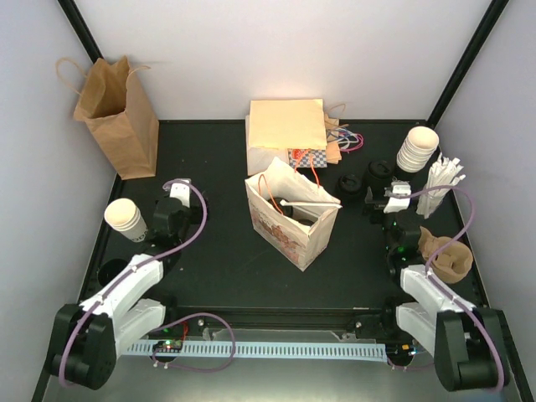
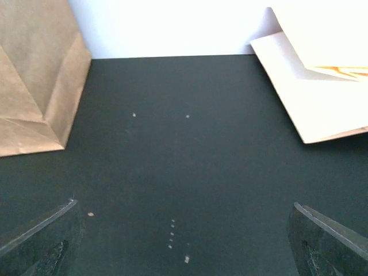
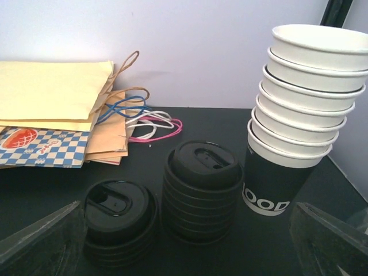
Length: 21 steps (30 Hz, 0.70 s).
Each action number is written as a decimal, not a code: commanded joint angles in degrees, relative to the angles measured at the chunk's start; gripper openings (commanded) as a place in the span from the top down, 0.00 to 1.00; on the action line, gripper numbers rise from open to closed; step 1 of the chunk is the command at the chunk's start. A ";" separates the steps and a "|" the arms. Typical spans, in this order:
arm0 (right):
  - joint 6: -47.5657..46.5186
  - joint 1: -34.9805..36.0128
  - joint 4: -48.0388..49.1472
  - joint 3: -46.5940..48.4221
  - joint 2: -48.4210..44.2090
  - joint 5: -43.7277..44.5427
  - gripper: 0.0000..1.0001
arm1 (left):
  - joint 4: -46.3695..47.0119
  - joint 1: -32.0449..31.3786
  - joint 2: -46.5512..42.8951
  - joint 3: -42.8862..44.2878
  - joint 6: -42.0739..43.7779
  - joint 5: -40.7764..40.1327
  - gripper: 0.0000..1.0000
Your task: Pack the takeout coffee
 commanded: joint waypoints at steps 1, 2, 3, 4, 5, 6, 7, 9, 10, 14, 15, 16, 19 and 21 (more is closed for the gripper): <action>-0.77 -2.51 18.46 -2.70 6.42 -1.06 0.03 | 10.55 1.86 2.77 1.20 6.37 -2.52 0.01; 0.67 -3.41 21.19 -3.31 8.00 -2.30 0.03 | 12.38 2.55 3.63 0.61 7.07 -1.99 0.01; 1.53 -4.13 22.39 -3.18 9.81 -3.58 0.05 | 14.50 3.28 3.98 -0.07 7.56 -1.20 0.01; 1.49 -4.47 23.49 -2.82 11.56 -4.62 0.05 | 16.53 4.05 5.05 -0.70 7.70 -0.08 0.01; 0.69 -4.48 24.40 -2.31 12.92 -5.58 0.05 | 18.20 4.91 5.89 -1.32 7.69 1.51 0.01; -0.48 -4.51 23.79 -1.60 13.47 -6.96 0.04 | 19.33 5.45 6.47 -1.71 7.54 2.70 0.01; -1.20 -4.54 23.19 -0.97 13.94 -7.63 0.03 | 20.16 5.70 6.75 -1.96 7.46 3.54 0.01; -1.54 -4.51 24.49 -0.49 15.81 -7.31 0.01 | 22.35 5.90 7.15 -2.90 7.78 4.25 0.01; -1.38 -4.55 25.11 -0.44 16.77 -6.93 0.01 | 23.51 6.15 7.52 -3.49 8.10 4.64 0.01; -1.93 -4.62 27.84 0.06 20.64 -7.45 0.00 | 27.55 7.05 10.77 -3.92 9.23 5.83 0.01; -2.04 -4.63 28.10 0.51 21.70 -7.59 0.00 | 28.41 7.28 11.62 -3.99 9.45 6.18 0.01; -2.07 -4.61 28.70 0.72 22.82 -7.65 0.00 | 29.56 7.49 12.71 -4.05 9.51 6.40 0.01; -2.13 -4.65 30.73 1.14 25.78 -7.78 0.00 | 31.26 7.85 15.00 -3.45 10.23 7.45 0.01; -2.28 -4.64 29.11 1.81 25.69 -7.80 0.00 | 32.07 7.83 15.86 -3.06 11.15 7.69 0.01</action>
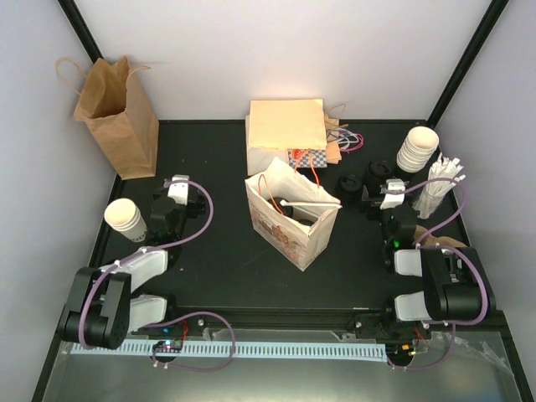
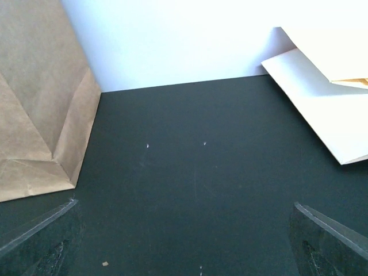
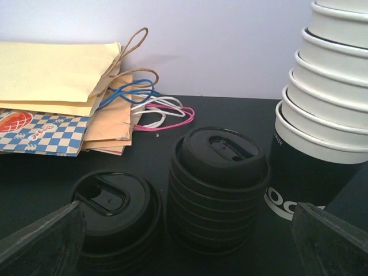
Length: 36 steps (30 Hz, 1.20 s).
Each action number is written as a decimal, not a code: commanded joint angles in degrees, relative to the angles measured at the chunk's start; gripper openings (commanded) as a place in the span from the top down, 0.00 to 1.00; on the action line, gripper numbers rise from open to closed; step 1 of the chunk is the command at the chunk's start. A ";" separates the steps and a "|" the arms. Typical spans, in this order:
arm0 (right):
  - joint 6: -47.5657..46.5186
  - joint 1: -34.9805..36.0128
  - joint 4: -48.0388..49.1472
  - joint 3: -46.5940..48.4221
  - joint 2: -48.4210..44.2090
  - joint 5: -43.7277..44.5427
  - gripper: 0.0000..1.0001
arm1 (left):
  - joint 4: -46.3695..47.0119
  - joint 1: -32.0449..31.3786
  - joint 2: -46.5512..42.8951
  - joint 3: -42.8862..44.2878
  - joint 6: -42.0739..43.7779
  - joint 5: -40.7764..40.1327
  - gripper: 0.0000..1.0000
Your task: Pack the takeout coffee
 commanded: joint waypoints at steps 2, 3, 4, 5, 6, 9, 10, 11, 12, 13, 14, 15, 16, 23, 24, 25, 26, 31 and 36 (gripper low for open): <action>-1.12 -0.50 2.34 2.85 1.31 0.37 0.00 | 6.70 0.67 2.29 1.31 3.12 2.33 0.01; -0.93 -0.41 2.73 2.91 1.43 0.73 0.00 | 7.09 0.66 2.64 1.44 3.50 2.34 0.01; -0.89 -0.49 2.30 3.03 1.23 0.92 0.00 | 7.45 0.69 2.94 1.49 3.90 2.46 0.01; -0.87 -0.39 1.70 3.14 1.07 0.95 0.00 | 8.32 0.70 3.51 1.25 4.48 2.77 0.01; -0.89 -0.46 1.94 3.09 1.16 0.98 0.00 | 10.73 0.77 4.39 0.30 4.89 3.01 0.01; -0.80 -0.44 1.80 3.16 1.18 1.01 0.00 | 19.30 1.22 7.75 -2.41 5.28 3.37 0.01; -0.80 -0.45 1.79 3.17 1.21 1.05 0.00 | 19.40 1.48 7.95 -2.65 4.83 3.51 0.01; -0.80 -0.40 1.81 3.13 1.22 1.06 0.00 | 19.53 1.90 8.04 -2.71 4.28 3.87 0.01; -0.80 -0.39 1.78 3.17 1.22 1.06 0.00 | 19.69 2.25 8.54 -2.68 3.90 4.15 0.01; -0.79 -0.40 1.81 3.17 1.22 1.10 0.00 | 20.12 2.54 9.44 -2.60 3.38 4.09 0.01; -0.80 -0.43 1.81 3.17 1.22 1.06 0.00 | 22.09 2.69 11.14 -2.58 3.61 4.12 0.01; -0.80 -0.38 1.79 3.17 1.23 1.12 0.00 | 24.56 2.74 12.59 -2.67 3.70 4.20 0.01; -0.80 -0.40 1.81 3.17 1.22 1.11 0.00 | 25.84 2.91 13.16 -3.01 3.58 4.45 0.01; -0.78 -0.41 1.73 3.26 1.24 1.08 0.00 | 18.31 3.67 11.83 -0.26 2.39 4.51 0.01; -0.80 -0.45 1.76 3.22 1.25 1.09 0.00 | 17.72 3.74 11.66 -0.17 2.30 4.59 0.01; -0.79 -0.40 1.76 3.21 1.22 1.15 0.00 | 17.74 3.77 11.67 -0.10 2.29 4.64 0.01; -0.80 -0.43 1.73 3.26 1.22 1.12 0.00 | 17.77 3.80 11.70 -0.12 2.29 4.70 0.01; -0.89 -0.42 1.73 3.17 1.14 1.10 0.00 | 17.69 3.86 11.70 -0.12 2.26 4.80 0.01; -0.97 -0.43 1.72 3.17 1.13 1.12 0.00 | 17.62 3.86 11.65 -0.12 2.26 4.84 0.01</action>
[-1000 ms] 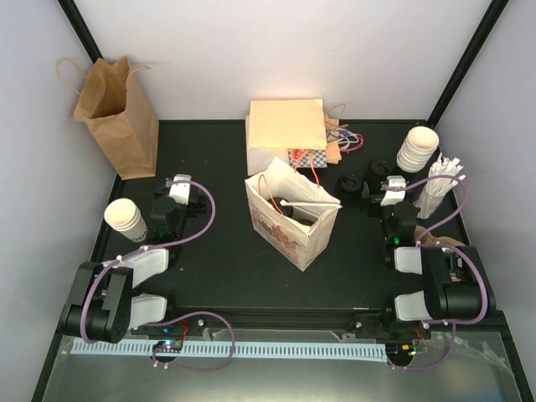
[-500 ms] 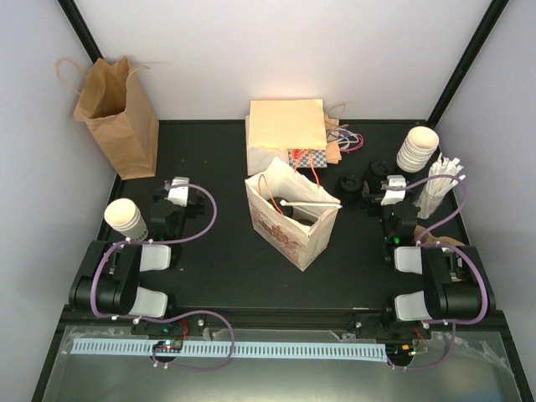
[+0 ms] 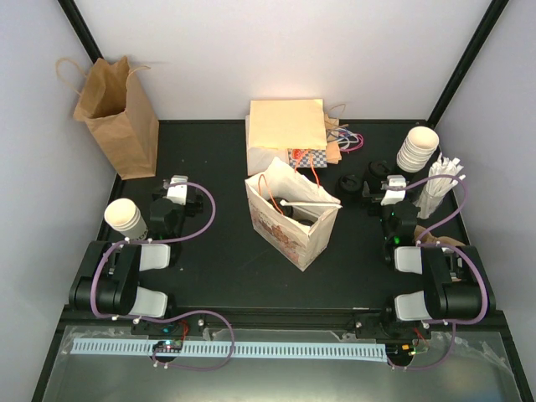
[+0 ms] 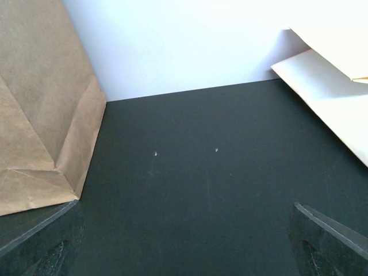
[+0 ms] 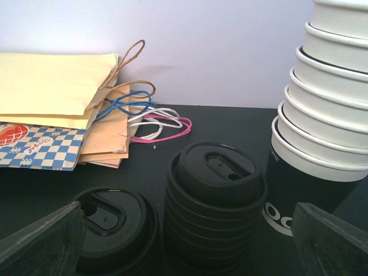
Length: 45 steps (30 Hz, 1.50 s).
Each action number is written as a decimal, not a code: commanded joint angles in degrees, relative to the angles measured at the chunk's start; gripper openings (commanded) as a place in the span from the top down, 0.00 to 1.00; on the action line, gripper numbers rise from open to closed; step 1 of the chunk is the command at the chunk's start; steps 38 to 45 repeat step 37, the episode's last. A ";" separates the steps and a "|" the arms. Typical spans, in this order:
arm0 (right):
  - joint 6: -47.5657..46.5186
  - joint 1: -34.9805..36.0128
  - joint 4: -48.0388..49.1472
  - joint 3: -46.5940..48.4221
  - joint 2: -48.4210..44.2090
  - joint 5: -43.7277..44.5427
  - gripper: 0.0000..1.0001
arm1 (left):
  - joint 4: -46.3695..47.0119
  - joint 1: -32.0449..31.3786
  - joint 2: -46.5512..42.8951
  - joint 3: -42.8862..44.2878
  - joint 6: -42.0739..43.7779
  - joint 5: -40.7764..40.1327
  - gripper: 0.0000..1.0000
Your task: Pack the takeout coffee
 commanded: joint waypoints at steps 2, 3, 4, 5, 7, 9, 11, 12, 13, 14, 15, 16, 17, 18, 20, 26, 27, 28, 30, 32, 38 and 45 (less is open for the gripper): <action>-0.89 -0.20 2.17 0.94 -0.09 0.98 0.00 | 0.54 0.39 -0.58 1.59 -1.01 1.45 0.01; -0.89 -0.14 2.13 0.94 -0.09 0.97 0.00 | 0.54 0.39 -0.56 1.59 -0.99 1.50 0.01; -0.89 -0.13 2.13 0.94 -0.09 0.97 0.00 | 0.54 0.43 -0.60 1.59 -1.00 1.45 0.01; -0.89 -0.20 2.10 0.94 -0.09 0.97 0.00 | 0.52 0.40 -0.56 1.59 -1.01 1.51 0.01; -0.89 -0.15 2.07 0.94 -0.09 0.95 0.00 | 0.52 0.39 -0.58 1.59 -0.97 1.52 0.01; -0.89 -0.26 2.05 0.94 -0.07 0.96 0.00 | 0.57 0.41 -0.56 1.59 -1.01 1.51 0.01; -0.89 -0.19 2.10 0.94 -0.09 0.91 0.00 | 0.59 0.39 -0.56 1.59 -0.96 1.52 0.01; -0.89 -0.14 2.10 0.94 -0.05 0.97 0.00 | 0.50 0.43 -0.55 1.59 -0.98 1.52 0.01; -0.89 -0.17 2.09 0.94 -0.07 0.96 0.00 | 0.54 0.39 -0.55 1.59 -1.01 1.52 0.01; -0.89 -0.18 2.05 0.94 -0.09 0.96 0.00 | 0.54 0.39 -0.55 1.59 -1.00 1.52 0.01; -0.89 -0.14 2.09 0.94 -0.09 0.95 0.00 | 0.54 0.42 -0.55 1.59 -0.99 1.51 0.01; -0.89 -0.17 2.09 0.90 -0.09 0.88 0.00 | 0.49 0.39 -0.59 1.59 -1.01 1.52 0.01; -0.88 -0.14 2.09 0.94 -0.07 0.91 0.00 | 0.49 0.42 -0.56 1.59 -1.01 1.52 0.01; -0.85 -0.22 2.05 0.94 -0.05 0.93 0.00 | 0.54 0.45 -0.60 1.59 -0.97 1.52 0.01; -0.89 -0.15 2.12 0.94 -0.09 0.90 0.00 | 0.51 0.39 -0.56 1.59 -0.96 1.50 0.01; -0.88 -0.18 2.04 0.94 -0.06 0.86 0.00 | 0.54 0.39 -0.62 1.59 -0.99 1.51 0.01; -0.89 -0.18 2.09 0.94 -0.04 0.88 0.00 | 0.52 0.43 -0.56 1.59 -0.93 1.51 0.01; -0.89 -0.14 2.09 0.94 -0.02 0.89 0.00 | 0.54 0.44 -0.57 1.59 -0.99 1.52 0.01; -0.85 -0.18 2.05 1.01 -0.01 0.90 0.00 | 0.50 0.41 -0.59 1.59 -1.01 1.52 0.01; -0.77 -0.17 1.60 1.38 0.15 0.89 0.00 | 0.54 0.41 -0.55 1.59 -0.95 1.52 0.01; -0.84 -0.19 1.60 1.22 0.00 0.93 0.00 | 0.50 0.39 -0.56 1.59 -0.93 1.44 0.01; -0.84 -0.19 1.60 1.22 0.00 0.93 0.00 | 0.50 0.39 -0.56 1.59 -0.93 1.44 0.01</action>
